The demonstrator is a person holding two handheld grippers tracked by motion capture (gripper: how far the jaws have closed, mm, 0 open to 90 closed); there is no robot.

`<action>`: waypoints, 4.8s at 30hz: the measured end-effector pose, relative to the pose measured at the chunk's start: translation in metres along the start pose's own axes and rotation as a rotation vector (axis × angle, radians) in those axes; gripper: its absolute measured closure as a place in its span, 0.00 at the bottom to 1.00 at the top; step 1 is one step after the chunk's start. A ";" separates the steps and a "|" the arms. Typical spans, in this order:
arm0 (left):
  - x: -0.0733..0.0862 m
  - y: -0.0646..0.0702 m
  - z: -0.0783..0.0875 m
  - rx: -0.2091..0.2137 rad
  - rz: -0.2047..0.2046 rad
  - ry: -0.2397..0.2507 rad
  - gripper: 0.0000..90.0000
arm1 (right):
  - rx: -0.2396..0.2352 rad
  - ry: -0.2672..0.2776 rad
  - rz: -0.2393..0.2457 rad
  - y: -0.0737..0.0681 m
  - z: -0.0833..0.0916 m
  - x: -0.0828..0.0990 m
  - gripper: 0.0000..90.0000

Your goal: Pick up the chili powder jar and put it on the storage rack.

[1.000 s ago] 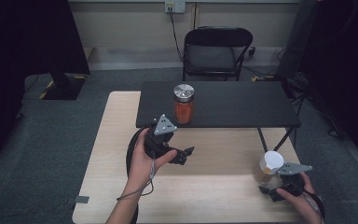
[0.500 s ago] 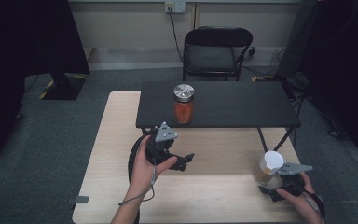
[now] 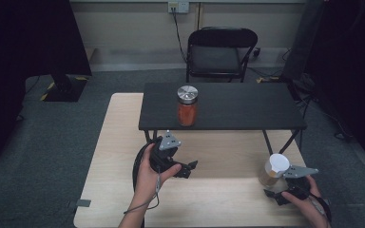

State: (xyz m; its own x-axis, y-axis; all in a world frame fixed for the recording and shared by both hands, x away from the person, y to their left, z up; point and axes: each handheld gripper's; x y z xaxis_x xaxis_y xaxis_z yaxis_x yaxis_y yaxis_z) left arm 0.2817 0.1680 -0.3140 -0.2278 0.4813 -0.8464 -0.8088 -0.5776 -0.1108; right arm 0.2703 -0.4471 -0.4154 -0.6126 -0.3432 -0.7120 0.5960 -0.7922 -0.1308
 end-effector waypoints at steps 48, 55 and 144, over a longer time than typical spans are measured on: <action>0.049 0.015 -0.019 -0.012 0.061 -0.045 0.05 | 0.000 0.000 0.000 0.000 0.000 0.000 0.00; 0.054 0.018 -0.024 -0.017 0.060 -0.065 0.05 | 0.000 0.000 0.000 0.000 0.000 0.000 0.00; 0.091 0.043 -0.053 -0.043 -0.036 -0.210 0.00 | -0.002 -0.001 0.000 0.000 0.000 0.000 0.00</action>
State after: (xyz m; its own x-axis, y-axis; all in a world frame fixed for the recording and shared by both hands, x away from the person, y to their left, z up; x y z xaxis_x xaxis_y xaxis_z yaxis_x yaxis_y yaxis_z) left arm 0.2554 0.1517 -0.4234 -0.3112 0.6263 -0.7148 -0.7955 -0.5832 -0.1647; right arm 0.2699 -0.4471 -0.4154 -0.6132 -0.3432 -0.7115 0.5966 -0.7915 -0.1323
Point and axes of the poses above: each handheld gripper's, and its own axes: z roughly backward along the jaws, x roughly out of its underside, y roughly to its right, and after that the axes turned 13 degrees about -z, right-handed
